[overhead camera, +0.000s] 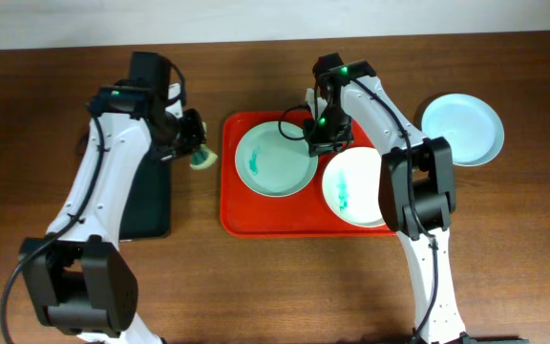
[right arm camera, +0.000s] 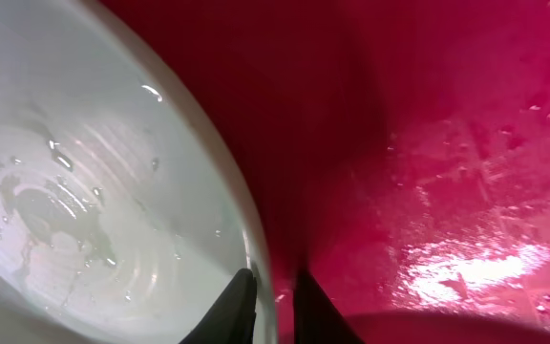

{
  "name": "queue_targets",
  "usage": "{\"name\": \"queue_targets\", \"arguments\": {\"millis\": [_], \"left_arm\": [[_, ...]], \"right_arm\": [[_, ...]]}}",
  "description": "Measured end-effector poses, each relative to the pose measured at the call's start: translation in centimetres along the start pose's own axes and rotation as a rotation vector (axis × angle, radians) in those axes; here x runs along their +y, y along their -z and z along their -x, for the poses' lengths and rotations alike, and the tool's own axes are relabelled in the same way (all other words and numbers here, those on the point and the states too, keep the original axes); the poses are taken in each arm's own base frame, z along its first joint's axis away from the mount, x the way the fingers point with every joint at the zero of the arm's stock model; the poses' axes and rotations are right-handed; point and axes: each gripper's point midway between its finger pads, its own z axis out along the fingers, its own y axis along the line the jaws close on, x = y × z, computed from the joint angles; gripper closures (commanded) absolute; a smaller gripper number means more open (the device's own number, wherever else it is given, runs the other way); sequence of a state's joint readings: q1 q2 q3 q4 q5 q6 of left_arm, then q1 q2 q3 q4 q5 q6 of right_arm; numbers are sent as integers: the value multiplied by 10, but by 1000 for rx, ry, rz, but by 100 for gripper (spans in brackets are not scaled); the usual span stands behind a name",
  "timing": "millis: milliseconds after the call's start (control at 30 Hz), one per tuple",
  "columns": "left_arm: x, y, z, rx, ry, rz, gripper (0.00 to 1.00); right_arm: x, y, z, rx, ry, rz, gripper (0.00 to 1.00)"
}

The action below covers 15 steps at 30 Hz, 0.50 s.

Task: Clean dirty plates on tray and stack at the side
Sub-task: 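Scrub the top plate with the sponge in the left gripper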

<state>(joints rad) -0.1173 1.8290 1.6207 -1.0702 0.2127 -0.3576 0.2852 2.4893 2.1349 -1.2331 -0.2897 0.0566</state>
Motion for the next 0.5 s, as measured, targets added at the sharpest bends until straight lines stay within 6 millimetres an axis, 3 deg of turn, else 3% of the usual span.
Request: {"name": "queue_targets", "arguments": {"millis": [200,333,500], "left_arm": [[-35,-18,-8,-21,-93,-39,100],[-65,-45,-8,-97,-125,-101,100],[-73,-74,-4,-134,-81,-137,100]], "right_arm": [[8,-5,0,-7,19,1,88],[11,-7,4,-43,1,7,96],[16,-8,5,-49,-6,38,96]]}}
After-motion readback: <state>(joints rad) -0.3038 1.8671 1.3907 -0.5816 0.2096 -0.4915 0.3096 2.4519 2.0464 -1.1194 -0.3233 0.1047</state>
